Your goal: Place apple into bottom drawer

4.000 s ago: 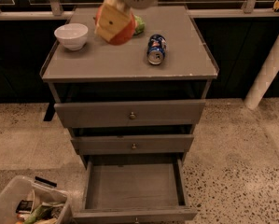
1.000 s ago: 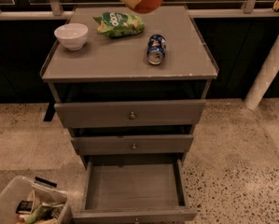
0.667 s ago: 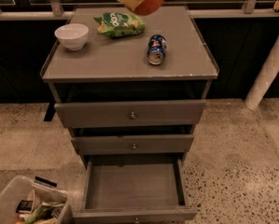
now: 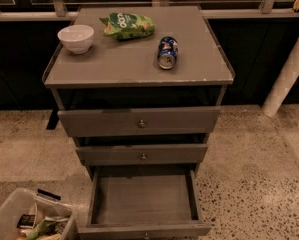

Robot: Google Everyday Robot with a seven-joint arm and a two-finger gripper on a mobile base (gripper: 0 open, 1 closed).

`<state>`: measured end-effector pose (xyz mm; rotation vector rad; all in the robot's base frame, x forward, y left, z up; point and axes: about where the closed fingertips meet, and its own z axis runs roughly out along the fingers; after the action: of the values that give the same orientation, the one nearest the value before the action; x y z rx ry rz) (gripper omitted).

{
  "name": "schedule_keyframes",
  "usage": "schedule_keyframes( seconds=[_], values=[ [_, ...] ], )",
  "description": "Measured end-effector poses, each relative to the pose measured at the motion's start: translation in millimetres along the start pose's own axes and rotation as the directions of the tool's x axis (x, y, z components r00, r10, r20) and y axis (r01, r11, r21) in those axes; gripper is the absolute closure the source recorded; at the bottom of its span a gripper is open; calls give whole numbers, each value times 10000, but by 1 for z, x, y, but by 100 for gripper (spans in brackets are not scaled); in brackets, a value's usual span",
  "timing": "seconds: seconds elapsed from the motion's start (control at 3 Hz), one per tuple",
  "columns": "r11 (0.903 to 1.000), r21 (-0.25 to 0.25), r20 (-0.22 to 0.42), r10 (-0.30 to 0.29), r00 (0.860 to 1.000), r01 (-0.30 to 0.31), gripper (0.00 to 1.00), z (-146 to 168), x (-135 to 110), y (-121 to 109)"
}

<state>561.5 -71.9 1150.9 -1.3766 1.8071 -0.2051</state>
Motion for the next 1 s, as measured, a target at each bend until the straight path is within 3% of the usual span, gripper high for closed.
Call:
schedule_keyframes(
  seconds=[0.33, 0.67, 1.0],
  values=[
    [9972, -729, -563, 111, 9984, -152, 100, 32, 78, -58],
    [9972, -728, -559, 113, 9984, -153, 100, 32, 78, -58],
    [9963, -861, -758, -60, 9971, -5, 100, 24, 82, -39]
  ],
)
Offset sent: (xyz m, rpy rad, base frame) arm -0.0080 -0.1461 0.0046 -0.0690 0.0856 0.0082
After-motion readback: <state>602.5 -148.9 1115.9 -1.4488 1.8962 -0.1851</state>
